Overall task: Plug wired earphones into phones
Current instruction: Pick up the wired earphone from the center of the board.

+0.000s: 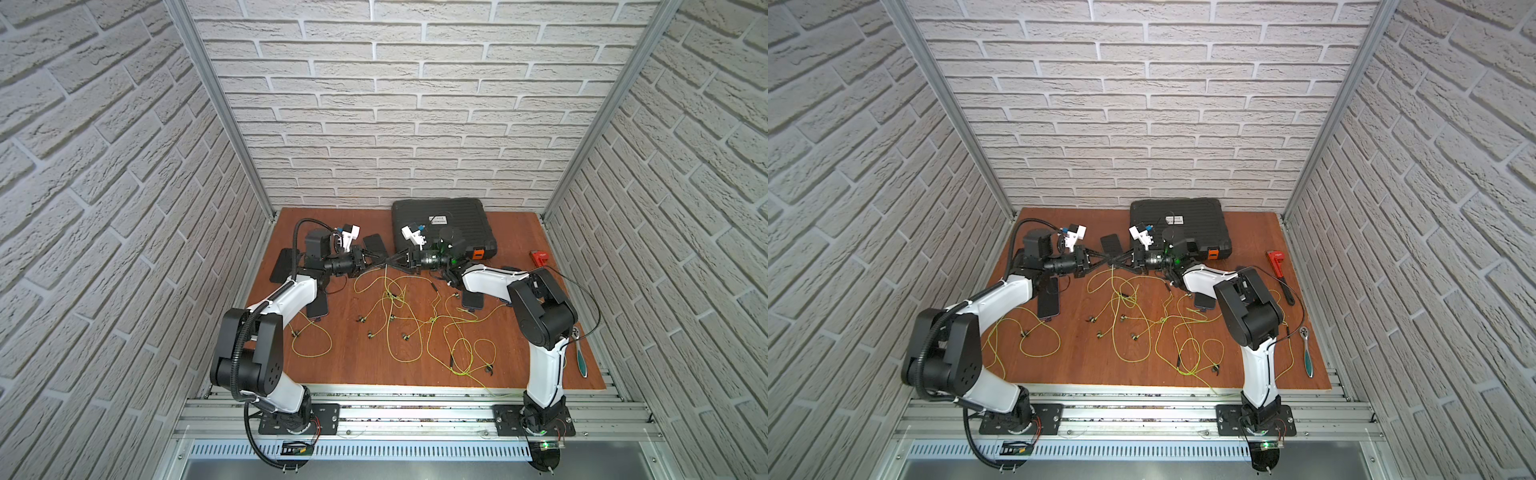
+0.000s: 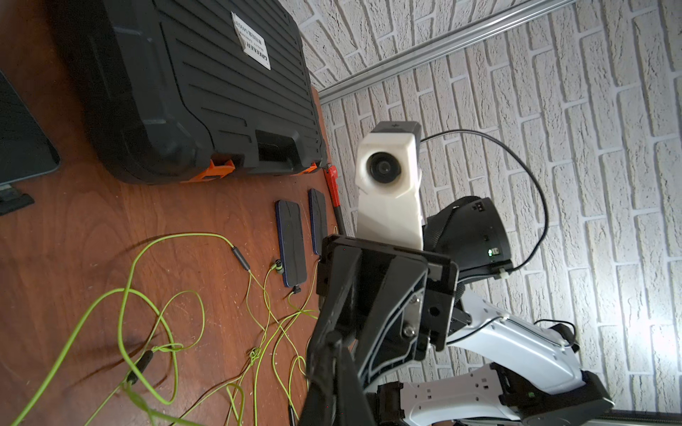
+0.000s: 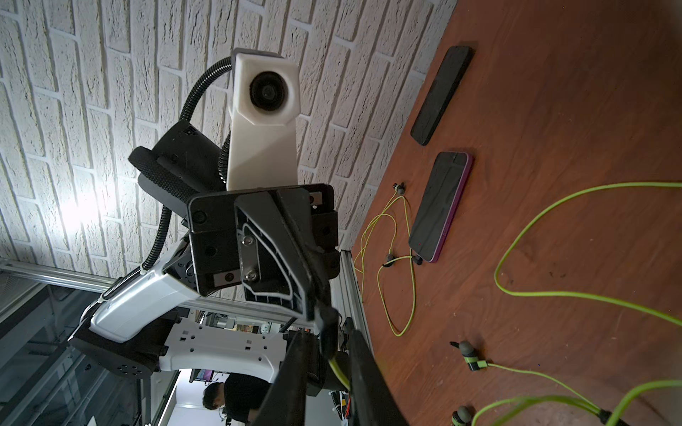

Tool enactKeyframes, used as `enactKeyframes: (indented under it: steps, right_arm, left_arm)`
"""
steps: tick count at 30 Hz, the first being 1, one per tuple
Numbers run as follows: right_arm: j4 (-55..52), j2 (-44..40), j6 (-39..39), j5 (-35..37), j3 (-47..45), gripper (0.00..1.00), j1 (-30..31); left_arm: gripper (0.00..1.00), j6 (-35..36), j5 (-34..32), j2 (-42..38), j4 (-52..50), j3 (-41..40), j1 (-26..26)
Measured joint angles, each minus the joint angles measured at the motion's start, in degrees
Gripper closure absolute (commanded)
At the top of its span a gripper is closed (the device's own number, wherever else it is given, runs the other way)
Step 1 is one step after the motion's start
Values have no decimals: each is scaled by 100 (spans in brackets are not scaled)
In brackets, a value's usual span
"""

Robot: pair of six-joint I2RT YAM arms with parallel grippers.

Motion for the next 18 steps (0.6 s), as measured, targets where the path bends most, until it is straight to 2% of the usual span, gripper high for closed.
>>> enactKeyframes:
  steps: [18]
  right_arm:
    - [457, 83, 238, 114, 0, 82, 24]
  left_arm:
    - [100, 28, 83, 0, 52, -2, -31]
